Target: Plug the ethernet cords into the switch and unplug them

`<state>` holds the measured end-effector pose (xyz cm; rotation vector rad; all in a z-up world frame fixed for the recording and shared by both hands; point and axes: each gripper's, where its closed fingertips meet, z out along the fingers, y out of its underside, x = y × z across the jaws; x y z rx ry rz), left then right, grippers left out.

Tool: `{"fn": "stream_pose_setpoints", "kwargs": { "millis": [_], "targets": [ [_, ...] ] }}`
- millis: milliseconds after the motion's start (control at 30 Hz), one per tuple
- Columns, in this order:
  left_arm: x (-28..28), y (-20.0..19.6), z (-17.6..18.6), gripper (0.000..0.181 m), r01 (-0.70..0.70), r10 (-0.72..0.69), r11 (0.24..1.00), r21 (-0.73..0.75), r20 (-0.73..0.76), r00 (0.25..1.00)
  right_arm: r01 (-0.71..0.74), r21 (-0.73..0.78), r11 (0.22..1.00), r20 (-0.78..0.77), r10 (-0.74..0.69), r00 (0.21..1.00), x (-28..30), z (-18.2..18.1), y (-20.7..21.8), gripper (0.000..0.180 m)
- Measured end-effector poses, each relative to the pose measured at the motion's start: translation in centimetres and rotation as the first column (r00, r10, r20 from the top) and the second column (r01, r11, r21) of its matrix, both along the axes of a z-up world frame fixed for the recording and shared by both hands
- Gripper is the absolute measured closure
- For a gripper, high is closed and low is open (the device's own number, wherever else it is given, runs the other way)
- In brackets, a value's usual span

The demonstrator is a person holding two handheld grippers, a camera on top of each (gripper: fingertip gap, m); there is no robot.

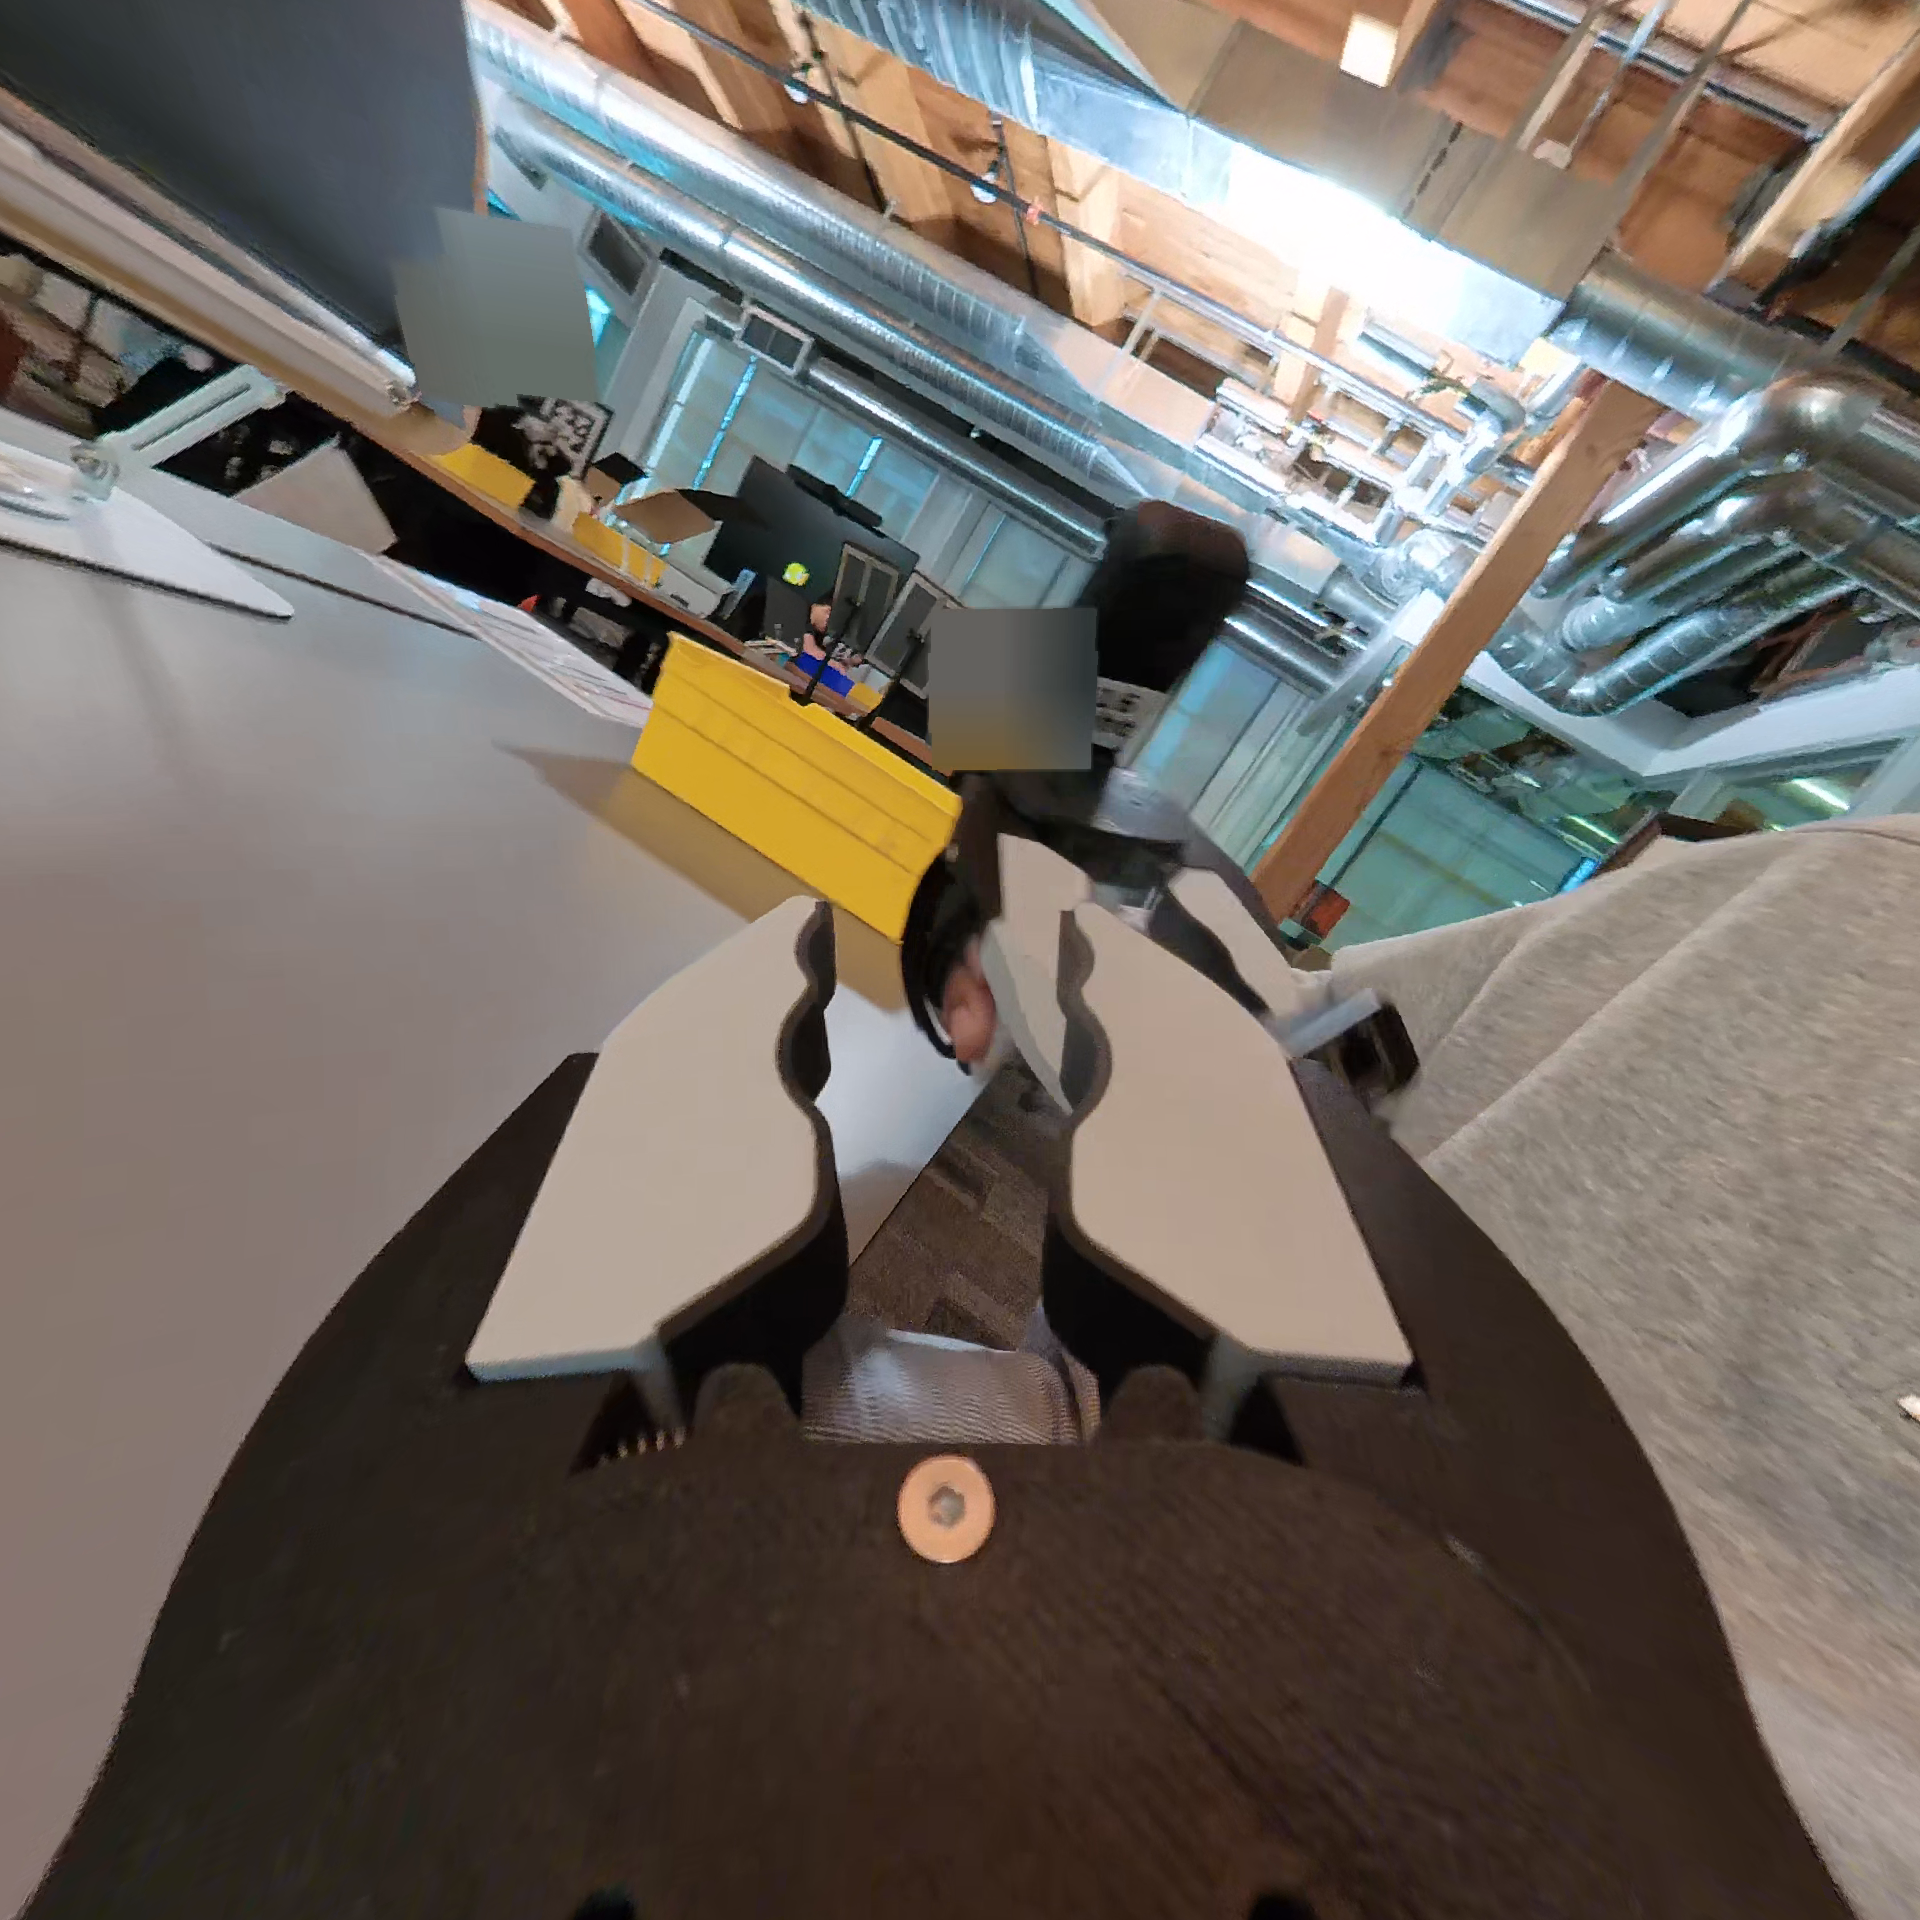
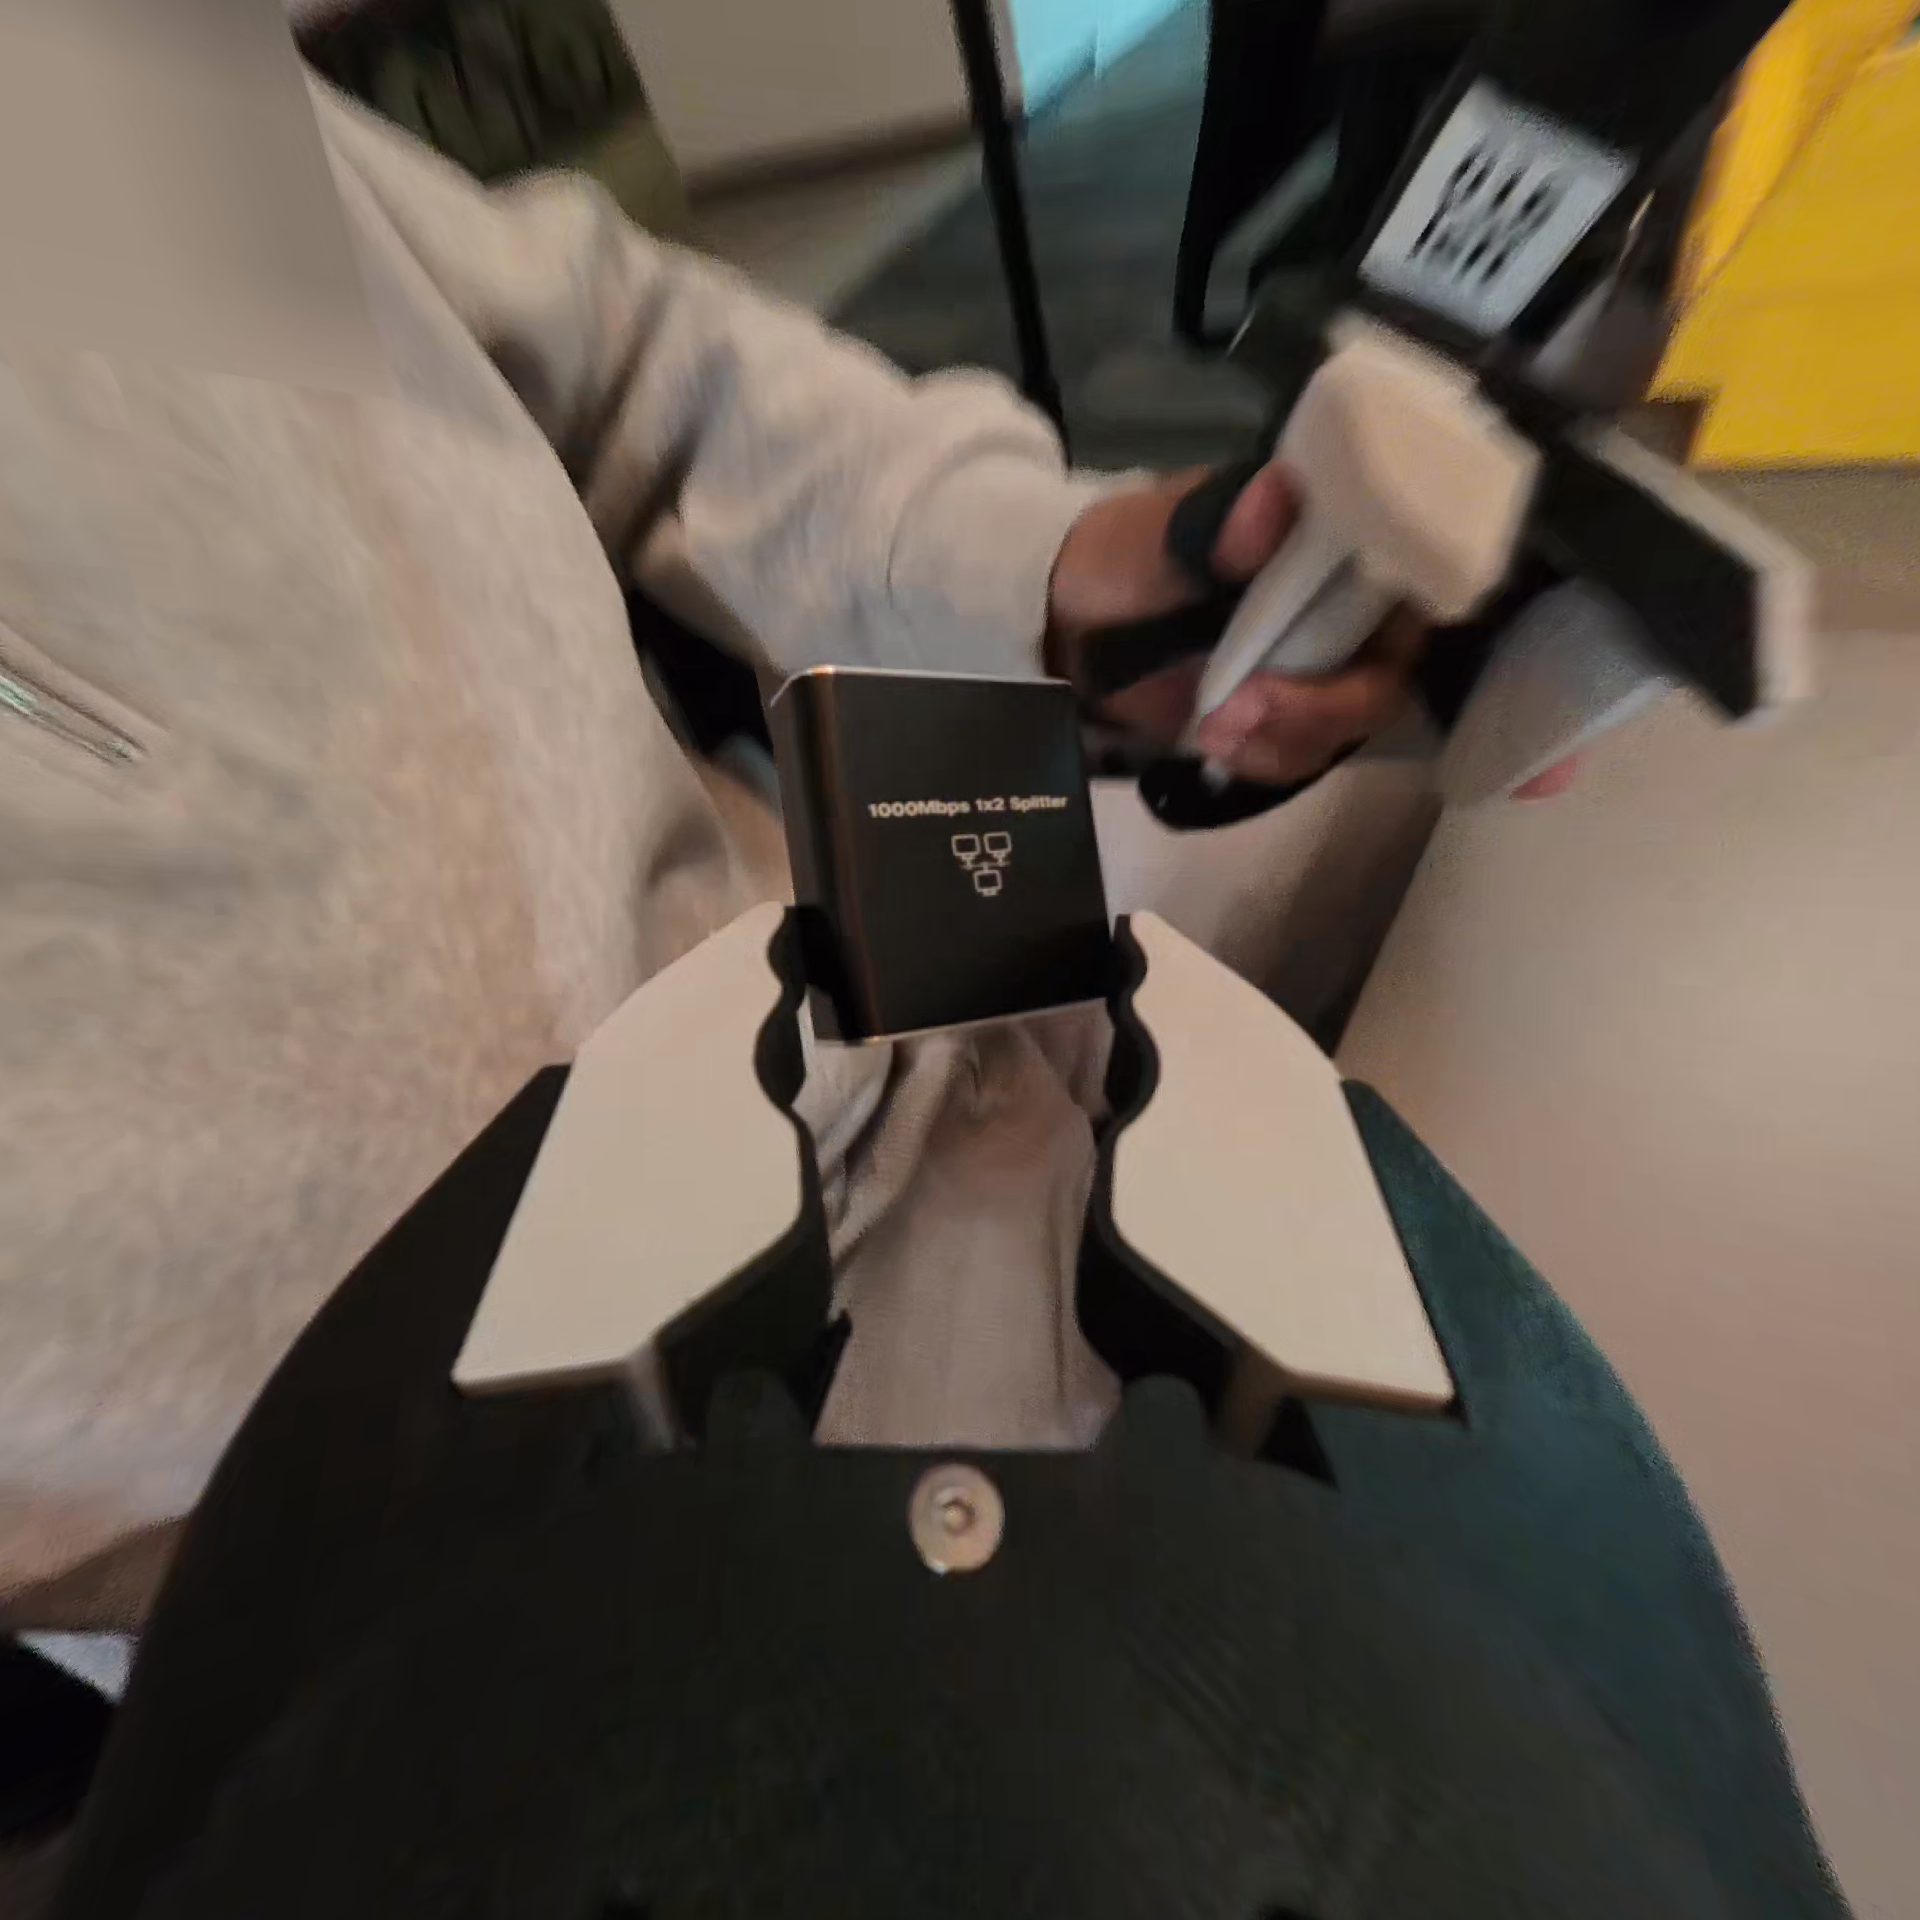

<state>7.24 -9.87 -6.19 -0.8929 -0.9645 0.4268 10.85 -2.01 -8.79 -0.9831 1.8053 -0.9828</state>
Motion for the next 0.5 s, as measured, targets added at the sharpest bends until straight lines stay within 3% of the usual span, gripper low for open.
{"fn": "stream_pose_setpoints", "kwargs": {
  "millis": [167,367,500],
  "targets": [
    [1.0,2.7,2.3,0.127,0.078,-0.090,0.994,-0.074,-0.173,0.981,0.021,0.051,0.998,0.311,-0.036,0.950,-2.2,3.3,-0.9,0.123],
    [0.7,6.0,2.8,0.108,0.131,-0.174,0.972,-0.195,-0.221,0.960,-0.036,0.092,0.995,0.455,-0.010,0.890,-2.6,4.5,-0.3,0.123],
    [-0.2,7.8,3.0,0.112,0.154,-0.212,0.957,-0.247,-0.230,0.950,-0.034,0.153,0.988,0.504,-0.048,0.863,-2.9,4.0,-0.2,0.123]
  ]
}}
